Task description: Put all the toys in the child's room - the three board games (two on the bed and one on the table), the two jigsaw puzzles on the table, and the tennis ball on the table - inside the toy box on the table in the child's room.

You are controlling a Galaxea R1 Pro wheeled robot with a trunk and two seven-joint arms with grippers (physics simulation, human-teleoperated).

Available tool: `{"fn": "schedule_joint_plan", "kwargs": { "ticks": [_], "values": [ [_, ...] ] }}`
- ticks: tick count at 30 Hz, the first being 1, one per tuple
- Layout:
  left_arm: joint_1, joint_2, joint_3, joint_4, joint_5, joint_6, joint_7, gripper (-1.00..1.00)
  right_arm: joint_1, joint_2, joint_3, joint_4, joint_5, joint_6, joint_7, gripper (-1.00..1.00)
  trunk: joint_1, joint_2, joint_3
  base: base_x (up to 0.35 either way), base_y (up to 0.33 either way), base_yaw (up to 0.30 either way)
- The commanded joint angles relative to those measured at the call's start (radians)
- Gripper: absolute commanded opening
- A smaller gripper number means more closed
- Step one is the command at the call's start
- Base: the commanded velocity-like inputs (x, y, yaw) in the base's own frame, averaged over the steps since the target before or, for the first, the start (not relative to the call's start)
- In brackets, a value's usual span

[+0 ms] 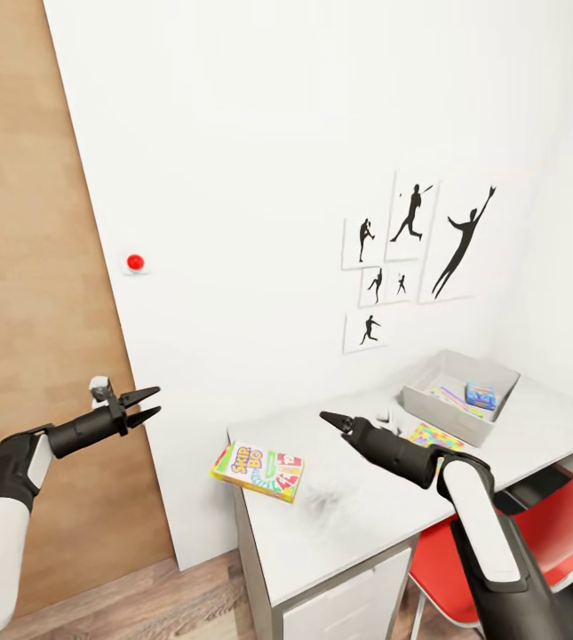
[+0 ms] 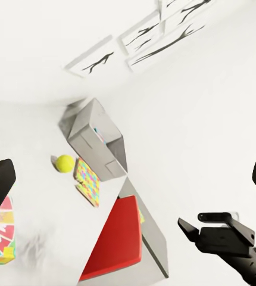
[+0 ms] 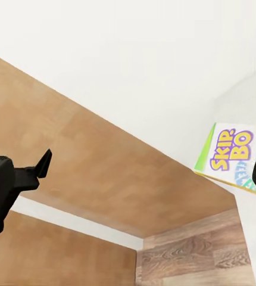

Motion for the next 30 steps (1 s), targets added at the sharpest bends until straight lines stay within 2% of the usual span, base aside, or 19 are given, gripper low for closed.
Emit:
{"fn": "schedule_joint_plan", "kwargs": {
  "ticks": [1, 8, 30],
  "values": [
    [-0.001, 0.001, 0.002, 0.001, 0.001, 0.011, -0.003, 1.00, -0.001, 0.000, 0.002, -0.001, 0.006, 0.004, -0.003, 1.00, 0.004, -0.009, -0.005, 0.000, 0.000, 0.000],
    [-0.001, 0.002, 0.005, 0.002, 0.006, 0.010, -0.006, 1.00, -0.001, 0.001, 0.008, 0.000, 0.023, 0.004, -0.003, 1.00, 0.031, -0.058, -0.027, 0.000, 0.000, 0.000],
    [-0.003, -0.005, -0.004, 0.023, -0.004, 0.017, 0.012, 1.00, -0.001, -0.001, 0.009, -0.001, 0.025, 0.005, 0.001, 1.00, 0.116, -0.212, -0.096, 0.000, 0.000, 0.000]
  ]
}}
